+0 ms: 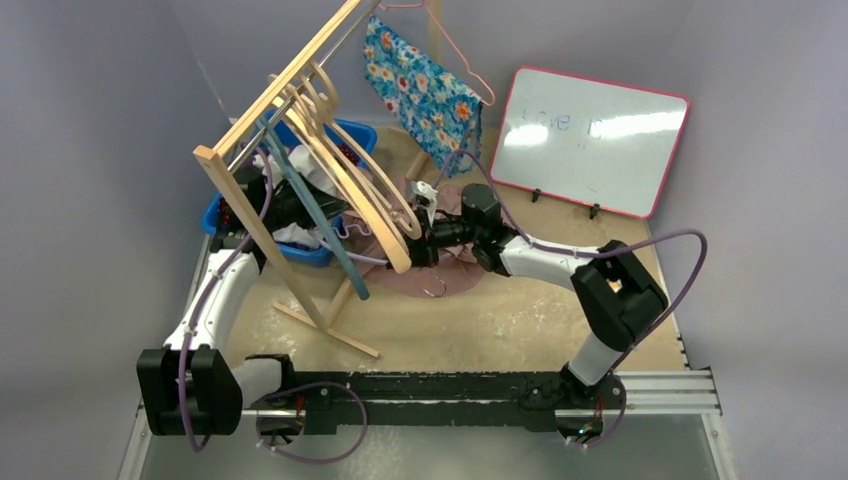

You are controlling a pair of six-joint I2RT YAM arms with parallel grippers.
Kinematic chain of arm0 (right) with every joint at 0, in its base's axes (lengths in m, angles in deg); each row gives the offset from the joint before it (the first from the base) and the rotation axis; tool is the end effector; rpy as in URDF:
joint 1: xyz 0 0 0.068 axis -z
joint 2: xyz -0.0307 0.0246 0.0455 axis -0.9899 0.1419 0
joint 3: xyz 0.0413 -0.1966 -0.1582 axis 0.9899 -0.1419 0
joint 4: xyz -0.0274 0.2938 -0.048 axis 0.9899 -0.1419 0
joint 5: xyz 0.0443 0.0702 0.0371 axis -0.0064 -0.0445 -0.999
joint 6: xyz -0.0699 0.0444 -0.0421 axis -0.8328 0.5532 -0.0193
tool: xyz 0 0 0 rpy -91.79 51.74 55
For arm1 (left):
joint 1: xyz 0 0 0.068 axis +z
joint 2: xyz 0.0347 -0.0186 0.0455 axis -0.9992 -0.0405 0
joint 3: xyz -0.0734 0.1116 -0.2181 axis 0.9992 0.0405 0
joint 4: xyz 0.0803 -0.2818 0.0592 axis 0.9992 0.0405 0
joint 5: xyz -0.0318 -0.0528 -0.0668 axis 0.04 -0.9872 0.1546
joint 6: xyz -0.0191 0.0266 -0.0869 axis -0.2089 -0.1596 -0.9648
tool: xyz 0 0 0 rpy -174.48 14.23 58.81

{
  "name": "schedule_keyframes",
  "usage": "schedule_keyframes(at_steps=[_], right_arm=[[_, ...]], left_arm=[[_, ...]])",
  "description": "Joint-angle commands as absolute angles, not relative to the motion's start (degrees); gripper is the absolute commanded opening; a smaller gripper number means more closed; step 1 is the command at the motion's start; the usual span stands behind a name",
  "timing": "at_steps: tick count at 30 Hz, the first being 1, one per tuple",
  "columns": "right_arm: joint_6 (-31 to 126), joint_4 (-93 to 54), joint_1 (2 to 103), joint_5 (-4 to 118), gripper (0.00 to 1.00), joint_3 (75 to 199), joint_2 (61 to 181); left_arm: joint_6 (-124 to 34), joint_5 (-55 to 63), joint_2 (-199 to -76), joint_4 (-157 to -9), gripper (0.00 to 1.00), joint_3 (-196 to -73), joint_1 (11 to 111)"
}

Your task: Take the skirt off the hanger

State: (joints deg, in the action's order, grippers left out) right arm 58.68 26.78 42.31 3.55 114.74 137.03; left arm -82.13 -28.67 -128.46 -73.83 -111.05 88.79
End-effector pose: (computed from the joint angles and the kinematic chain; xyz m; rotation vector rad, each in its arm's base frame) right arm 0.2712 0.3187 0.2084 -1.2038 1.3345 1.5572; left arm 0.3353 -0.0485 0.2529 -0.4201 2.0656 -1.2348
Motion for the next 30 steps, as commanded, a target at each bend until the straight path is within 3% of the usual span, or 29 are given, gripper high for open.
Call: schedule_keyframes(at_steps=[1,4,8,9,12,16,21,30], right_arm=[[68.73,25.75,42.56,13.93,0.00,116.17,131.01],[80.09,32.60,42.60,11.29,0.00,115.49,131.52],[92.75,43.60,44.29,12.18,0.00,113.88,132.48],[91.60,40.96,44.50,12.56,0.00,114.59,132.47],[88.55,34.38,44.70,13.97,0.00,115.97,132.05],[91.05,36.08,46.62,14.46,0.00,114.24,130.56],[91.06,33.02,51.58,17.67,0.00,113.43,129.12],[98.16,41.31,54.93,26.54,0.00,118.02,135.94]], left_arm=[[-76.85,-23.67,-127.36,-71.40,0.00,-113.60,88.89],[-76.22,-21.63,-126.89,-68.64,0.00,-113.52,88.99],[-84.42,-22.94,-128.05,-79.11,0.00,-110.39,89.13],[-84.69,-22.68,-128.84,-79.21,0.05,-110.70,89.24],[-84.73,-21.93,-130.55,-79.04,0.36,-111.67,89.37],[-81.88,-19.99,-129.03,-76.21,0.72,-112.55,90.23],[-76.80,-15.87,-125.40,-69.71,0.87,-113.72,91.66],[-75.78,-19.19,-122.91,-70.48,0.98,-109.93,91.69]])
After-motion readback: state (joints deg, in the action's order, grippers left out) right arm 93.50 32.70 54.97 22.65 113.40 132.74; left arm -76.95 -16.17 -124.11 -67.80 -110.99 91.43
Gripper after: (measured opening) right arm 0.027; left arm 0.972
